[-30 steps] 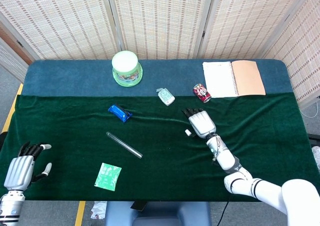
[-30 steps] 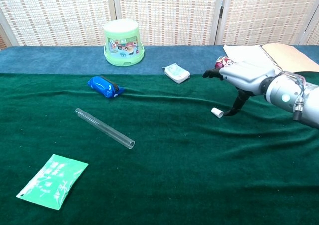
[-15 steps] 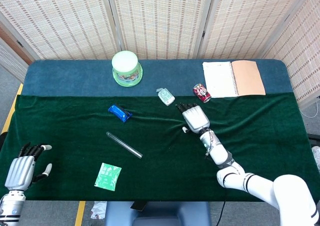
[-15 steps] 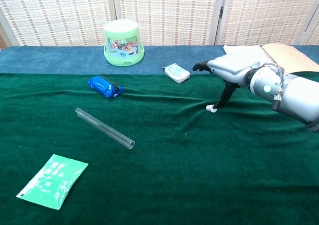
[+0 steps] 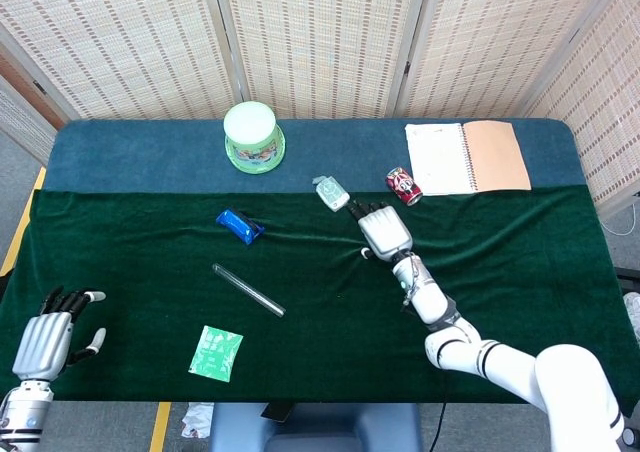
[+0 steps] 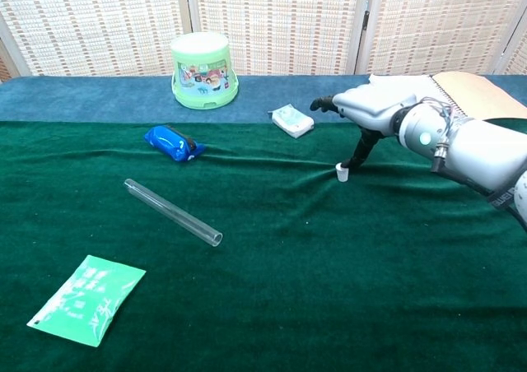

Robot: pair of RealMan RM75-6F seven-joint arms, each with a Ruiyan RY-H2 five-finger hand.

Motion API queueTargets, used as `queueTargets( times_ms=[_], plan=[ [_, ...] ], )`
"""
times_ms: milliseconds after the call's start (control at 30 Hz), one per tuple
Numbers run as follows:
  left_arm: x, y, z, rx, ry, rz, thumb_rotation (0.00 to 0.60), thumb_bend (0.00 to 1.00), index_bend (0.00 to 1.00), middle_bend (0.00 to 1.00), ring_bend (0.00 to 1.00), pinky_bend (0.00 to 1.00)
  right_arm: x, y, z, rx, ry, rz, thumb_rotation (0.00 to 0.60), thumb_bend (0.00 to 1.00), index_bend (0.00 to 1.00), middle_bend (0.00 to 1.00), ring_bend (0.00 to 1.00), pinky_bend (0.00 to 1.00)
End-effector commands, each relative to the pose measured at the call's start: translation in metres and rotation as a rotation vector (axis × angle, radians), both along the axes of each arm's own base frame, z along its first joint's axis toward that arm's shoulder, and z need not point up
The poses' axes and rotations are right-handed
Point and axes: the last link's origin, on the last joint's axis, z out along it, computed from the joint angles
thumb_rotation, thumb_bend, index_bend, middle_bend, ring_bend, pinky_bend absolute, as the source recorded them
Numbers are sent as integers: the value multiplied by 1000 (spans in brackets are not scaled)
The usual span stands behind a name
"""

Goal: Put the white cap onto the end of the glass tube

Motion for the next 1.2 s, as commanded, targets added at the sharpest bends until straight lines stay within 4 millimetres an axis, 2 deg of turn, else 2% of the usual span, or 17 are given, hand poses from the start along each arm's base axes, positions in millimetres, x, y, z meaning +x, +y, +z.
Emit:
queueTargets(
  times_ms=[33,233,367,500,633,800,967,1200],
  plan=[
    [0,0,0,3,0,1,600,410,308,261,240,110,1,0,1,-4,-1,4,536,164,94,154,228,282],
    [-1,1,3,11,-3,-1,600,410,307,261,240,111,3,3,12,-18,-24,17,539,165,93,154,235,273],
    [0,1,4,20,-7,-4,600,410,307,261,240,111,5,12,31,-41,-64,36,540,165,94,163,244,258],
    [1,1,3,16,-11,-6,600,411,307,261,240,111,4,27,49,-18,-90,36,540,165,94,230,330,279],
    [2,1,2,11,-10,-10,600,410,308,261,240,112,-2,42,59,4,-48,50,547,164,197,400,576,526],
    [5,0,0,5,-9,-17,600,410,307,261,240,112,-8,45,57,32,-1,28,551,164,357,675,853,802],
    [5,0,1,1,-8,-11,600,410,307,261,239,111,-10,37,47,22,35,33,549,164,422,783,983,941],
    [2,-1,-1,-13,-10,3,600,410,304,261,239,97,-12,28,28,35,66,20,548,164,449,839,1000,1000]
  ],
)
